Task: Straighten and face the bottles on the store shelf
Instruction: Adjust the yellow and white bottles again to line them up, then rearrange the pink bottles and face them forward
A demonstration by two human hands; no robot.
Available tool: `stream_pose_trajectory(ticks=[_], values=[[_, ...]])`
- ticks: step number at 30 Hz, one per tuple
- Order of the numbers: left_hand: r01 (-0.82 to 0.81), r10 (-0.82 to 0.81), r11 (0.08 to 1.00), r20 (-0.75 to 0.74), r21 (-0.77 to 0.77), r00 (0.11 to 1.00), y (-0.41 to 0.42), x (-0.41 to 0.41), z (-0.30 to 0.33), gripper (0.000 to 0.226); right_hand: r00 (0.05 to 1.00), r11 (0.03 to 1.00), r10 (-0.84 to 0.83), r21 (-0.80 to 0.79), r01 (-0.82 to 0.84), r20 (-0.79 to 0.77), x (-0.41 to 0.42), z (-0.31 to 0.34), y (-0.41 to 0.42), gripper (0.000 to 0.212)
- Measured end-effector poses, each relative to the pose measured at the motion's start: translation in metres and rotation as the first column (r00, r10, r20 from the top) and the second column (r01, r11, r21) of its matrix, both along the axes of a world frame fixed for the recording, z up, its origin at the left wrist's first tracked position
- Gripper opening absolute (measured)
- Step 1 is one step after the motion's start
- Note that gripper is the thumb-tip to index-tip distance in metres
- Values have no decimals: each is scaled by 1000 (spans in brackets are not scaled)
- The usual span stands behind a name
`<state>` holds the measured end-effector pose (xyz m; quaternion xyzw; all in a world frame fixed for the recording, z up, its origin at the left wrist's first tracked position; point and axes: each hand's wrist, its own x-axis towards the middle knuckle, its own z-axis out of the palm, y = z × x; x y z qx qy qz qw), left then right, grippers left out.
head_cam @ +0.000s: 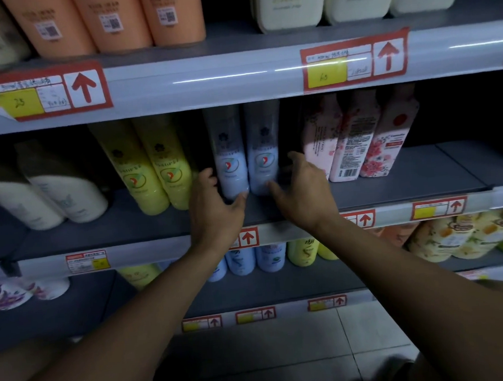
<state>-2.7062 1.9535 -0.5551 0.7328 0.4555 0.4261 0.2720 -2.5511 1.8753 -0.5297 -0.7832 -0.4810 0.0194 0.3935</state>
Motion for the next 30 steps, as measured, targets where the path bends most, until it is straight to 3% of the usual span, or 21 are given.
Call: stream_pose_trajectory(ticks=[7, 13, 17, 26, 30], values=[[-9, 12, 991, -22, 131, 1000, -25, -9, 2, 43, 998, 999, -38, -13, 38, 44, 22, 7, -31, 48], [63, -61, 987, -19, 145, 998, -52, 3, 4, 37, 995, 995, -95, -3, 96, 41, 47, 16, -62, 48], [193, -185, 967, -58, 167, 981, -66, 20, 3, 34, 989, 990, -139, -5, 139, 45, 64, 23, -81, 45], [306, -299, 945, -74, 112, 951, -77, 76, 28, 41, 980, 981, -194, 2, 194, 44, 96, 43, -100, 41], [240, -237, 969, -54, 62, 970, -69, 107, 34, 57, 980, 981, -195, 30, 194, 48, 103, 46, -96, 38]])
